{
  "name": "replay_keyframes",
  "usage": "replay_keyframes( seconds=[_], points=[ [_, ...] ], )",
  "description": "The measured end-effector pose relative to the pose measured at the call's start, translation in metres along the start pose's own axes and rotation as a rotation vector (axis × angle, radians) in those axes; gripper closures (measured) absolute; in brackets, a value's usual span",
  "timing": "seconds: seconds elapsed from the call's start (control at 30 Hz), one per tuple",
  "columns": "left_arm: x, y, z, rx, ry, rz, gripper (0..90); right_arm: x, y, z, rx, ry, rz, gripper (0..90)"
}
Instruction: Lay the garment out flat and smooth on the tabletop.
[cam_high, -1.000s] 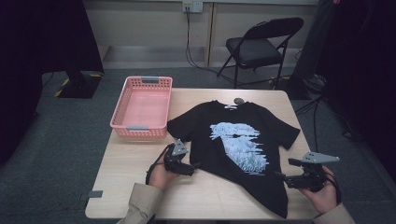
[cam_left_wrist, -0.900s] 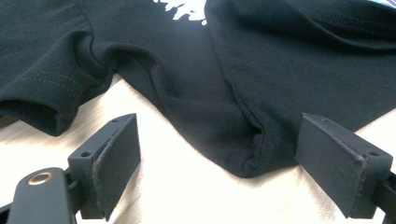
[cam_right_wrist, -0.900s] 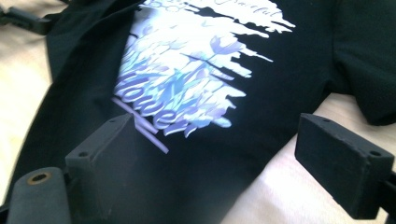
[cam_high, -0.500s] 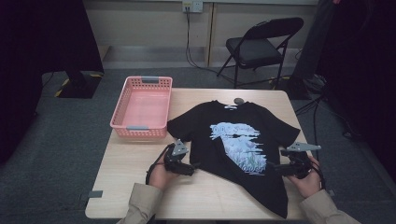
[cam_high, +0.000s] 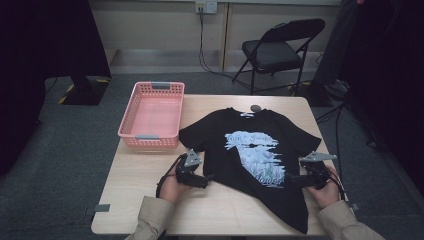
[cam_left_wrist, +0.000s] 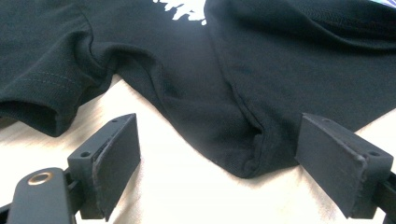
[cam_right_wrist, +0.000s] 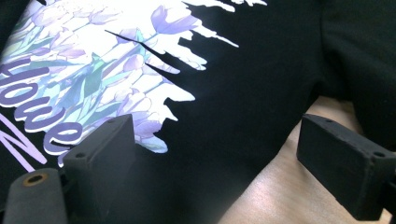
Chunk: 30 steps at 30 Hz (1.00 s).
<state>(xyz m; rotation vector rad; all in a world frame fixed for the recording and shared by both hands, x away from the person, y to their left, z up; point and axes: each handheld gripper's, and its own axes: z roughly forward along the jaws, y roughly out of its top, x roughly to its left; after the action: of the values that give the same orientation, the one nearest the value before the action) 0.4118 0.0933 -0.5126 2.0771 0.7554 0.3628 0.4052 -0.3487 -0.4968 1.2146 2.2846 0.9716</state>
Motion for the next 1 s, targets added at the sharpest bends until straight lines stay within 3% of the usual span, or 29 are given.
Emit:
replay_keyframes(
  seconds=[0.57,0.73,0.87,1.0],
  points=[
    [0.000,0.000,0.000,0.001,0.008,-0.003,12.5,-0.003,-0.004,0.001,-0.014,0.015,0.006,10.1],
    [0.000,0.002,0.000,0.004,0.010,-0.039,12.3,-0.003,-0.004,0.001,-0.014,0.015,0.006,9.9],
    [-0.001,0.007,-0.003,0.002,0.006,-0.047,15.1,-0.003,-0.004,0.002,-0.014,0.015,0.006,9.9],
    [-0.002,0.020,-0.005,-0.033,0.003,-0.039,15.2,-0.003,-0.004,0.002,-0.014,0.015,0.006,9.8]
  ],
)
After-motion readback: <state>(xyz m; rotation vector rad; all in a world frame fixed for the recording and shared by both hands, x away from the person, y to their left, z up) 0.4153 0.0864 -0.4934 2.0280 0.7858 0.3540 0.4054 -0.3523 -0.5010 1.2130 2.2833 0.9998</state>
